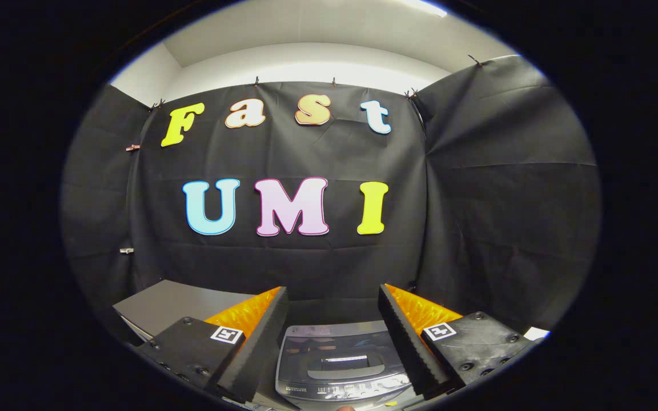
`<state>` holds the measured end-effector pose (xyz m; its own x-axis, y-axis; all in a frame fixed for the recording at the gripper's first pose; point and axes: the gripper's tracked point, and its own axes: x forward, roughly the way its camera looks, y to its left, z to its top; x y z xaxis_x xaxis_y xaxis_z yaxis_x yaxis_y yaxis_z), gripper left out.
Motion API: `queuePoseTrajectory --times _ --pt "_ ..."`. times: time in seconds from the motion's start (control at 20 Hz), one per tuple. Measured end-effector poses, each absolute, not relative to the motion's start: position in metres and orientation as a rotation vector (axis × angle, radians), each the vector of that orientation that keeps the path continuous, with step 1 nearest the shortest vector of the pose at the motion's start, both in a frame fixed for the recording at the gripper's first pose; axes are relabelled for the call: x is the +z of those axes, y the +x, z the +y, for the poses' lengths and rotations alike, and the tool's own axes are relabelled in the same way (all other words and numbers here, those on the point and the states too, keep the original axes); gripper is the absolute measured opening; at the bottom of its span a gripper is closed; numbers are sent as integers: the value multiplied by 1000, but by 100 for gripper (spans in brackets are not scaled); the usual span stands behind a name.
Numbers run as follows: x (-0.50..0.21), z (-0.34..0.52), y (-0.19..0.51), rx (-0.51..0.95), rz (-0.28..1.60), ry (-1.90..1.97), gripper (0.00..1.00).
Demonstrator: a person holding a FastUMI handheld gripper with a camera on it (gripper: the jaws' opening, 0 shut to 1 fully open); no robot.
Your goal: Put the clothes into the washing machine and then close the washing machine lid.
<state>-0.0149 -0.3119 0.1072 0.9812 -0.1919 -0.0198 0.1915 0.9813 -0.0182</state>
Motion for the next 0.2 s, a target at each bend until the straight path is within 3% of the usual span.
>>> queuePoseTrajectory --times 0.2 --pt "109 -313 -16 -192 18 -15 99"
